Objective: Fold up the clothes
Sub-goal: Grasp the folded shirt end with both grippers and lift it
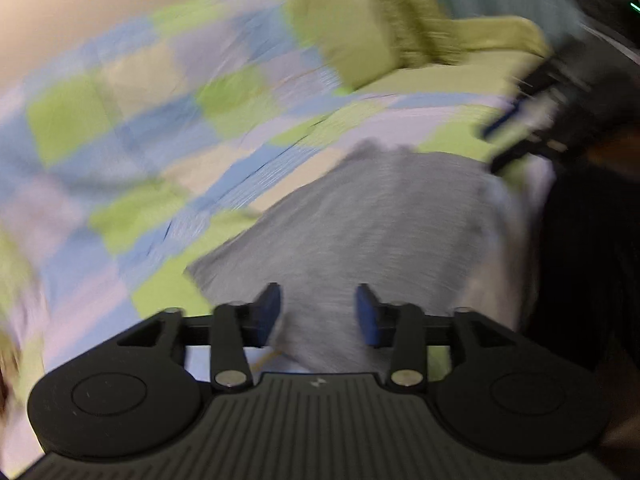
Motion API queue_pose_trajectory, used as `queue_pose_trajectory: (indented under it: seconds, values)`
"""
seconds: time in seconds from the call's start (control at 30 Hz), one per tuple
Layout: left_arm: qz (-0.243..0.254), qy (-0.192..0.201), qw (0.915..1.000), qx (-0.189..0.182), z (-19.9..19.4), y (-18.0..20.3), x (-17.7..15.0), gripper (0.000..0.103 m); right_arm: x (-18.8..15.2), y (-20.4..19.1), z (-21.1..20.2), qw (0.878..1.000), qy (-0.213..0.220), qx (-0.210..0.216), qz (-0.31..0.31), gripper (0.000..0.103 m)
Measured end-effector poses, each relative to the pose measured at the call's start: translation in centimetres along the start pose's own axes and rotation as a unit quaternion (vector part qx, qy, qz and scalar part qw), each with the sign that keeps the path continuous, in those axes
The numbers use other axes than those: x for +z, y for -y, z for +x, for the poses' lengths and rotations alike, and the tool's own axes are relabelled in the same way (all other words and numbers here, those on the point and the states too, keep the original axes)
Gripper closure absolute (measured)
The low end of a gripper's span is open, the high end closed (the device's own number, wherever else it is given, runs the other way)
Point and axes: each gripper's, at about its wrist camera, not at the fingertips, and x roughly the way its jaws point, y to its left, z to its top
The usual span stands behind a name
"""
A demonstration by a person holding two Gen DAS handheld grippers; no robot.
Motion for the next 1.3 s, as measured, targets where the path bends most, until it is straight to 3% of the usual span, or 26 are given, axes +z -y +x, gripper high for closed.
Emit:
queue_pose_trajectory:
  seconds: [0.07,0.13,0.17,0.2,0.27,0.4,0.47,0.5,0.53,0.6,0.63,0.73,0.87,1.03,1.1,1.17,1.23,1.3]
  values:
    - [0.093,-0.001,0.9956,0.0,-0.4,3.2,-1.1,0.045,-0.2,-0.9,-0.1,0.999,0.0,-0.006,-0.034,0.052]
    - [0.136,-0.014,0.9906,0.004,0.1,4.6,-1.8,0.045,-0.4,-2.0,0.2,0.998,-0.009,-0.004,-0.069,0.052]
    - [0.192,-0.033,0.9805,0.026,1.0,6.1,-2.7,0.045,-0.4,-2.2,0.5,0.998,-0.012,-0.001,-0.068,0.052]
    - [0.216,-0.042,0.9747,0.043,1.6,6.7,-3.1,0.045,-0.4,-2.3,0.7,0.998,-0.014,0.001,-0.067,0.051]
    - [0.249,-0.047,0.9636,0.084,2.4,7.3,-3.7,0.045,-0.2,-2.5,0.8,0.998,-0.011,0.004,-0.061,0.051]
    - [0.271,-0.034,0.955,0.116,2.9,7.1,-3.7,0.044,-0.2,-2.6,0.8,0.998,-0.006,0.006,-0.06,0.05]
    - [0.276,-0.029,0.9532,0.119,3.0,6.9,-3.4,0.052,-0.3,-2.6,0.8,0.998,-0.006,0.006,-0.059,0.05]
    - [0.27,-0.028,0.9555,0.115,2.9,6.7,-3.2,0.069,-0.4,-2.7,0.9,0.998,-0.006,0.006,-0.06,0.049]
    - [0.244,-0.026,0.9639,0.104,2.7,6.1,-2.7,0.086,-0.4,-2.8,0.9,0.998,-0.004,0.006,-0.063,0.049]
    - [0.154,-0.036,0.9854,0.063,2.5,3.9,-1.2,0.092,-0.4,-3.4,0.9,0.997,0.003,0.007,-0.082,0.044]
    - [0.121,-0.037,0.9908,0.048,2.4,3.2,-0.7,0.093,-0.4,-4.0,1.0,0.995,0.008,0.005,-0.102,0.042]
    - [0.055,-0.036,0.9977,0.02,2.2,1.1,0.2,0.096,-0.4,-6.2,1.6,0.985,0.024,-0.003,-0.174,0.033]
    - [-0.011,-0.021,0.9997,-0.006,1.5,-1.6,1.2,0.098,0.2,-8.8,3.1,0.965,0.052,0.013,-0.256,0.033]
    - [-0.06,-0.008,0.9981,-0.012,0.4,-4.2,1.5,0.098,0.6,-8.6,4.9,0.958,0.056,-0.001,-0.282,0.056]
    - [-0.058,-0.009,0.9982,-0.01,0.3,-4.8,1.5,0.098,0.4,-7.5,5.4,0.955,0.047,-0.023,-0.292,0.057]
    - [-0.058,-0.013,0.9981,-0.012,0.4,-4.9,1.2,0.098,-0.2,-6.5,5.5,0.95,0.037,-0.041,-0.308,0.068]
    - [-0.046,-0.02,0.9987,-0.013,0.9,-4.6,1.0,0.098,-0.6,-5.8,5.6,0.947,0.03,-0.049,-0.316,0.094]
    - [-0.031,-0.024,0.9992,-0.01,1.3,-4.1,0.9,0.099,-0.9,-5.6,5.5,0.941,0.025,-0.049,-0.334,0.098]
